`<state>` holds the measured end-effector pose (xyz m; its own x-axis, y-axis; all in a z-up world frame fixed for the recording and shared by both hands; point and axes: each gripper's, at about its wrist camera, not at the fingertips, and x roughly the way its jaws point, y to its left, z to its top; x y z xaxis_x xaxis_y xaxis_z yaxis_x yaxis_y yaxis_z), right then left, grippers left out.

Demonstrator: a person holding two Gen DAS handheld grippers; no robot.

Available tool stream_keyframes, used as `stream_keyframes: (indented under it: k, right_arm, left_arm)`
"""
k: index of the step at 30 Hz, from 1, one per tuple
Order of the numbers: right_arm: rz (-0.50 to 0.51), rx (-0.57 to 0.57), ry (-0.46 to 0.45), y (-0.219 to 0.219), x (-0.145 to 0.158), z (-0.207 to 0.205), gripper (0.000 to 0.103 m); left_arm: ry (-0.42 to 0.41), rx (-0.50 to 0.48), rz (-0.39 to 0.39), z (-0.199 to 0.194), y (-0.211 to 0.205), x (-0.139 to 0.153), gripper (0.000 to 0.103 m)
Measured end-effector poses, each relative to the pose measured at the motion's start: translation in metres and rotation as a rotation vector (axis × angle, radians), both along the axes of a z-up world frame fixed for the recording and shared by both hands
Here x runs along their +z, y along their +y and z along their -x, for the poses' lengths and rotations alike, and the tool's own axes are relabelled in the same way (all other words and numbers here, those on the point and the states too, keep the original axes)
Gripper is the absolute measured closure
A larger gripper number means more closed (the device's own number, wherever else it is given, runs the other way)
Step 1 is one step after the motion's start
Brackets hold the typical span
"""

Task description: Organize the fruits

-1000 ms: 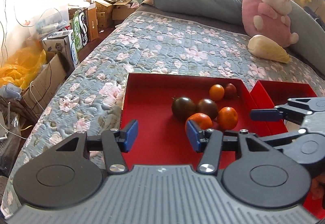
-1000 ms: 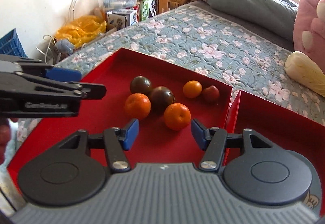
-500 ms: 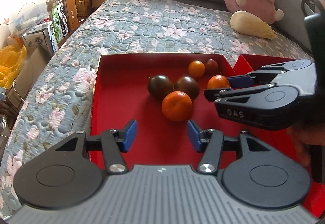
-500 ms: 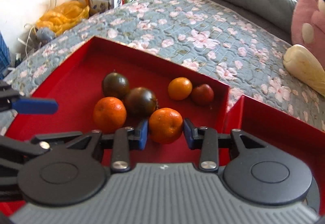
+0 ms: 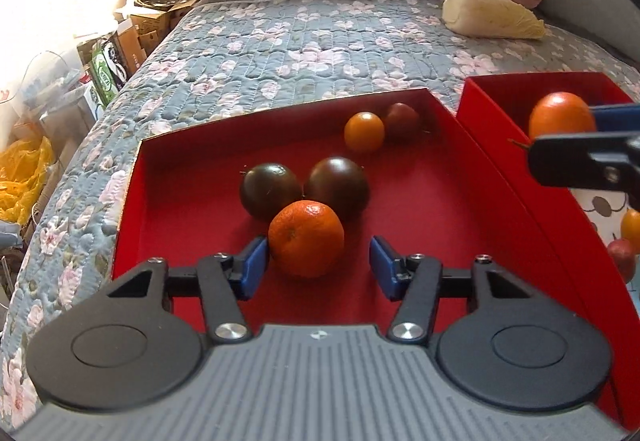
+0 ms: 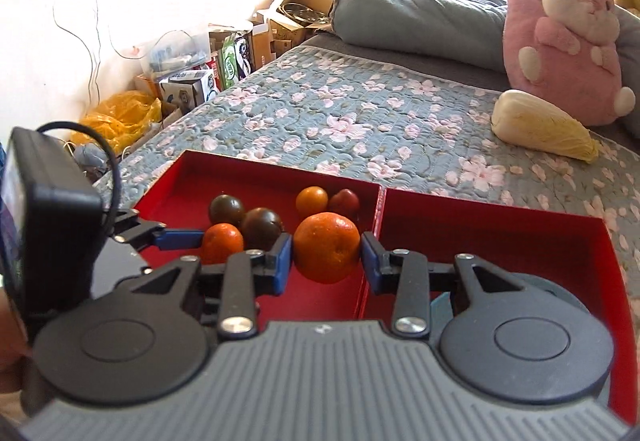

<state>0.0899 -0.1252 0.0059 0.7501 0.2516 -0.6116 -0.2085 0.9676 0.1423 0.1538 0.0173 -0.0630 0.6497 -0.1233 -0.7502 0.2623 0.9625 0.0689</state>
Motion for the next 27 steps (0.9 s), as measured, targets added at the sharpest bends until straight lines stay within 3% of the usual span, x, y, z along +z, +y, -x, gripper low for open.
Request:
stream_keyframes:
  k: [3, 27]
  right_arm:
    - [-0.021, -0.008, 0.004, -0.007, -0.001, 0.012, 0.063]
    - [-0.063, 0.028, 0.018, -0.018, 0.0, 0.077, 0.063]
  left_arm:
    - [-0.009, 0.025, 0.023, -0.005, 0.006, 0.001, 0.058]
    - [-0.036, 0.115, 0.083, 0.026, 0.017, 0.035, 0.06]
